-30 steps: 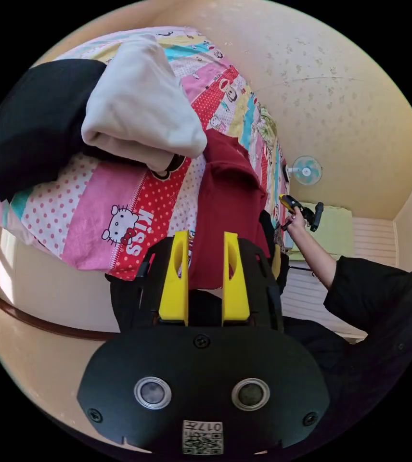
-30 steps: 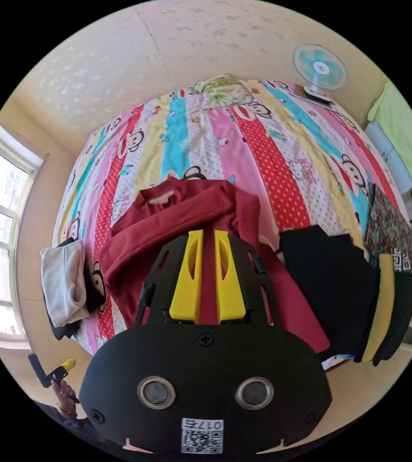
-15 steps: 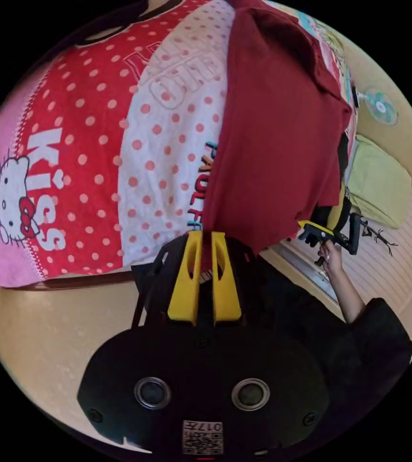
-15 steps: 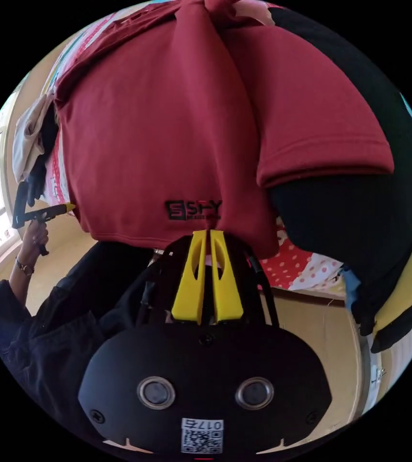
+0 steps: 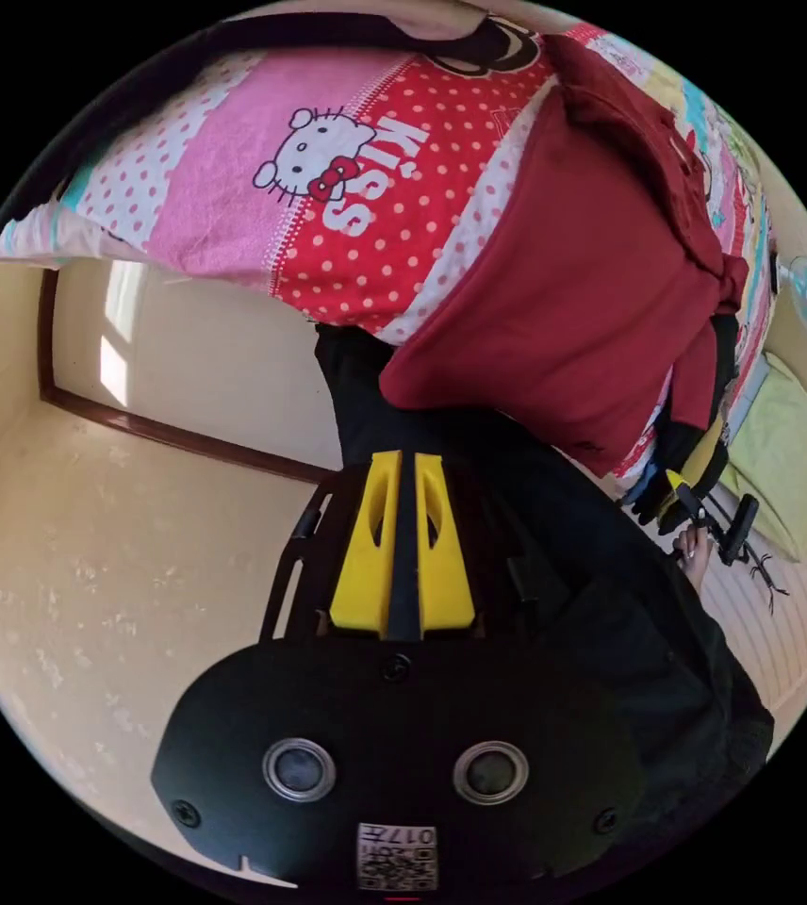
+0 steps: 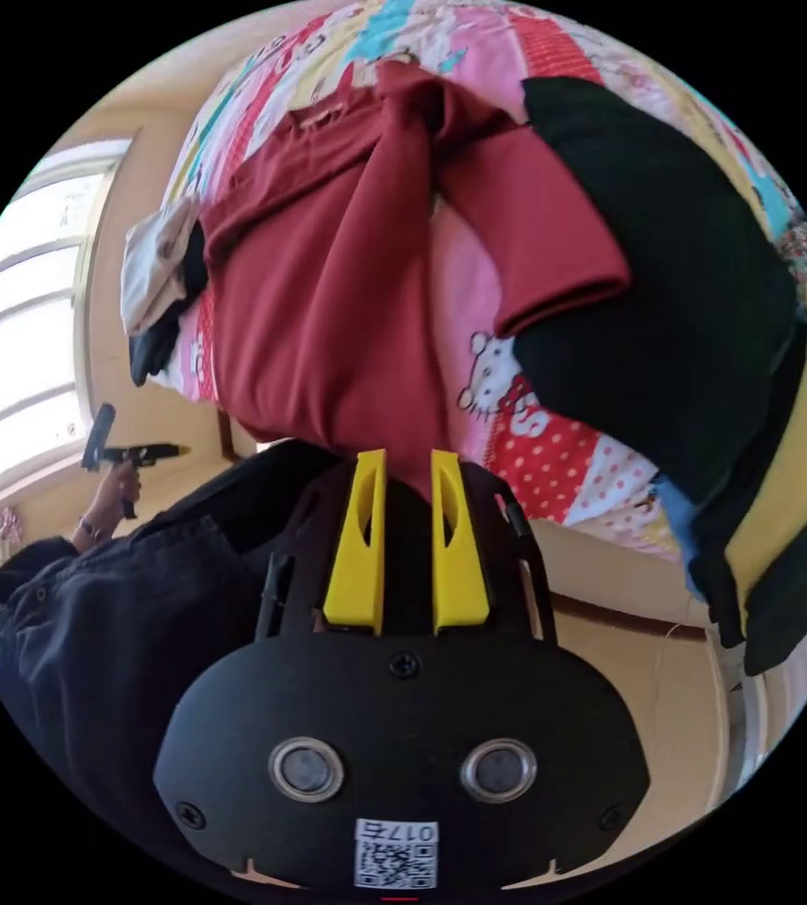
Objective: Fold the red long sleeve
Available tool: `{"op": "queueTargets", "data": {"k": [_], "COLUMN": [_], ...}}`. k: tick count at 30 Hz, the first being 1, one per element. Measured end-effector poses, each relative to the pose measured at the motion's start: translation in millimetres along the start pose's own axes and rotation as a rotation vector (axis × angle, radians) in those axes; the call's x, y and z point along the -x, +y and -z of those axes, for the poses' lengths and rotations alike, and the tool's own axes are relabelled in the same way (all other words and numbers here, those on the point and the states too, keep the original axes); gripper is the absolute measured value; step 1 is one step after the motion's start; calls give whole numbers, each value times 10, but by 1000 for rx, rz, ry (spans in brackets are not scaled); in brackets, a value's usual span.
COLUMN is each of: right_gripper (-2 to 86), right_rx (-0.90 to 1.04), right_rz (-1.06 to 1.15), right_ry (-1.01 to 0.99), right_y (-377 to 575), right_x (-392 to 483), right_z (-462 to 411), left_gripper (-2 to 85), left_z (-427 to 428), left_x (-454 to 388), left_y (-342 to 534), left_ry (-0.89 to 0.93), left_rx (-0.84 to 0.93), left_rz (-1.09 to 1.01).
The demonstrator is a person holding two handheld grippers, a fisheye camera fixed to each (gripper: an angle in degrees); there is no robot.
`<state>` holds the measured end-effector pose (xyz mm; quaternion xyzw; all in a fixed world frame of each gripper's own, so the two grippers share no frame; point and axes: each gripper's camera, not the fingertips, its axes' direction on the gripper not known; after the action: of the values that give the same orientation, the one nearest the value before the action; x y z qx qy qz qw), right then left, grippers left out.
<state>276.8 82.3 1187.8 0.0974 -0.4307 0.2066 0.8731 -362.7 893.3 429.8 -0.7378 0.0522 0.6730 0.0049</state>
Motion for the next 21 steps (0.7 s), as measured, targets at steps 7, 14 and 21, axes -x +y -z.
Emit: {"op": "queueTargets", "data": {"k": [7, 14, 21], "right_gripper": [103, 38, 33], "right_rx": [-60, -140, -420], "right_rz": [-124, -40, -258], "right_ry": [252, 172, -53], "right_y": [-891, -784, -435], "right_x": [-391, -121, -909], "right_z": [488, 1550, 3264], "left_gripper": [25, 3, -3], "left_z": [150, 448, 717], "left_x": [-297, -596, -296], "left_y": [357, 551, 580], "left_ry": [52, 71, 266], "left_rx": [-58, -142, -208], "left_rz": [35, -12, 54]}}
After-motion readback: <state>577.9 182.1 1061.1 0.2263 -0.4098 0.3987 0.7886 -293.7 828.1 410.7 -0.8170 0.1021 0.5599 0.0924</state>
